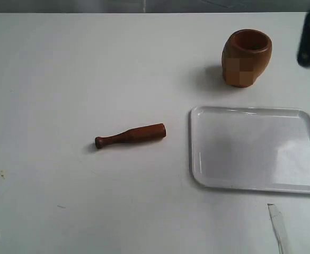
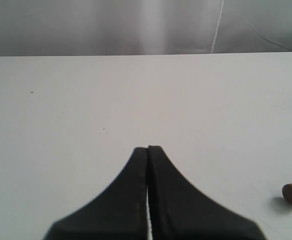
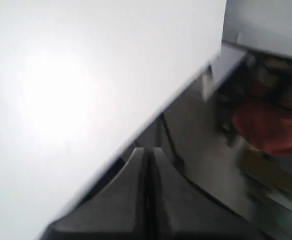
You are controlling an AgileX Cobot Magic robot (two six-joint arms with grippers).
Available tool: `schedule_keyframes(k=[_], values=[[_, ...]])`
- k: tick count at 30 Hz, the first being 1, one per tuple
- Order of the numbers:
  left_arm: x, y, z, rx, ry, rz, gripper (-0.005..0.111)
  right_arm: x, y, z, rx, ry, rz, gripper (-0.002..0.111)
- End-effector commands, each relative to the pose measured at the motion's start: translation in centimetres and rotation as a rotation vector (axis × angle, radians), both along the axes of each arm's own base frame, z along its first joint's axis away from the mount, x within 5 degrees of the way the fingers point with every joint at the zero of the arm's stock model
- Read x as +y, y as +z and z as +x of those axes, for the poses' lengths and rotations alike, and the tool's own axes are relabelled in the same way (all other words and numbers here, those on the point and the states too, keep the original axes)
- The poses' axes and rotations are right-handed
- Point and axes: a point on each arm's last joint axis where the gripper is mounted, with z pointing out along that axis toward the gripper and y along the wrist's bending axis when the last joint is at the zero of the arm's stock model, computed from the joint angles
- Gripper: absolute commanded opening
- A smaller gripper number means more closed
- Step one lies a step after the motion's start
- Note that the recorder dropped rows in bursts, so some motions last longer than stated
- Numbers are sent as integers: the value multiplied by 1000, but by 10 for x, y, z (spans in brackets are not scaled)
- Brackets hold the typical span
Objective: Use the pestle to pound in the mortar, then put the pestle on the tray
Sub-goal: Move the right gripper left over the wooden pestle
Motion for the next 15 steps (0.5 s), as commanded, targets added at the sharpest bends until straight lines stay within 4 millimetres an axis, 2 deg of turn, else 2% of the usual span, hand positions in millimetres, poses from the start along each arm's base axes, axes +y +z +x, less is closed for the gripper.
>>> schedule_keyframes(k=[1,3,4,6,9,11,13,15], values=[[-1,0,0,-4,-6,-15,0,74,37,-5,261,199,626,0],[-1,0,0,-4,-6,-15,0,107,38,-23,517,430,786,0],[-1,0,0,-4,-6,-15,0,118,36,-29,599,492,835,0],[-1,0,0,-4,-6,-15,0,144,24,-40,698,617,826,0],[-1,0,0,-4,-6,-15,0,171,-8,-51,733,867,536,0],[-1,0,0,-4,-6,-15,0,189,-25,-61,738,865,425,0],[-1,0,0,-4,-6,-15,0,212,-39,-69,688,805,398,0],[-1,0,0,-4,-6,-15,0,230,-47,-79,628,851,370,4]])
